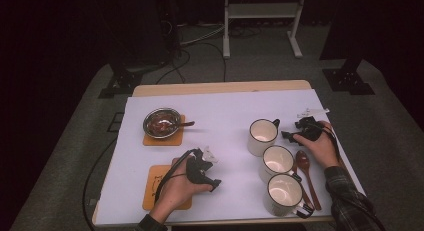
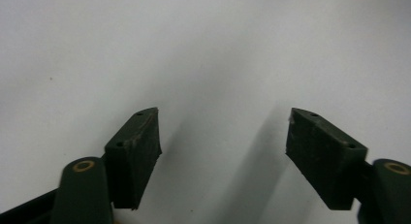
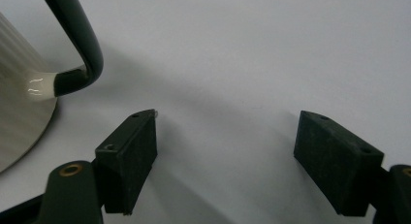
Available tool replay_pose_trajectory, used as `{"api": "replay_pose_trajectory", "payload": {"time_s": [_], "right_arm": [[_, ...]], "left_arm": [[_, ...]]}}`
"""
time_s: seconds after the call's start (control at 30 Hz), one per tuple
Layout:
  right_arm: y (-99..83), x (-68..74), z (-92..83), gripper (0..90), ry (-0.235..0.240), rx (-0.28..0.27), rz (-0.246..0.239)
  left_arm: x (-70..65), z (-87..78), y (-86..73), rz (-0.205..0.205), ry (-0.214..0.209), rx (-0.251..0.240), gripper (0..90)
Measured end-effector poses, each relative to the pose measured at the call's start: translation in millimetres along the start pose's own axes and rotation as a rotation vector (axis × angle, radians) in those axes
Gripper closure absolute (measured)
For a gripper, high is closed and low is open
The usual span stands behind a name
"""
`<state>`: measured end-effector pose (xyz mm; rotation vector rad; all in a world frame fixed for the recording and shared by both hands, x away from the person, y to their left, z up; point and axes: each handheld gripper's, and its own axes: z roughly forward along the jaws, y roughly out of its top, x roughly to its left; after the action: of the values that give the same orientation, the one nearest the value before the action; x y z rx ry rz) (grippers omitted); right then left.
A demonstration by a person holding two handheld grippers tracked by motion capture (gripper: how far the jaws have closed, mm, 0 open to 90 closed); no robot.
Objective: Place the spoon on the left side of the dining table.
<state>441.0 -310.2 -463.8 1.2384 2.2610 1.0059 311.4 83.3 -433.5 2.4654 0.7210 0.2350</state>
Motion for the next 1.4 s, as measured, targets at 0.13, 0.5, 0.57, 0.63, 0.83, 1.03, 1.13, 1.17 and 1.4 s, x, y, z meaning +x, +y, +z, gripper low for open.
{"api": "replay_pose_trajectory", "payload": {"time_s": [0.13,0.5,0.57,0.63,0.83,1.03,1.13,1.17,1.4], "right_arm": [[-0.1,0.2,0.0,21.7,0.0,0.0,0.001],[-0.2,0.3,0.1,21.7,-0.001,0.0,0.0],[-0.2,0.4,0.1,21.7,-0.001,0.0,0.0],[-0.2,0.4,0.1,21.7,-0.001,0.0,-0.001],[-0.3,0.4,0.1,21.7,-0.002,-0.001,-0.001],[-0.3,0.4,0.1,21.7,-0.002,-0.001,-0.001],[-0.3,0.4,0.1,21.7,-0.002,-0.001,-0.001],[-0.3,0.4,0.1,21.7,-0.002,-0.001,-0.001],[-0.3,0.4,0.1,21.7,-0.002,-0.001,-0.001]], "left_arm": [[3.0,-5.7,2.5,0.003,0.006,-0.008,36.5],[14.0,-16.6,6.4,-0.018,0.042,-0.019,55.3],[16.1,-18.7,7.4,-0.025,0.034,-0.021,61.3],[19.3,-21.1,8.7,-0.035,0.022,-0.019,67.9],[29.9,-27.2,12.6,-0.086,0.004,-0.032,89.9],[37.3,-31.4,13.7,-0.107,0.001,-0.044,90.0],[42.3,-34.3,13.3,-0.108,-0.002,-0.042,90.0],[45.9,-36.0,13.2,-0.11,-0.007,-0.036,90.0],[58.1,-40.5,15.3,-0.12,0.008,-0.052,90.0]]}}
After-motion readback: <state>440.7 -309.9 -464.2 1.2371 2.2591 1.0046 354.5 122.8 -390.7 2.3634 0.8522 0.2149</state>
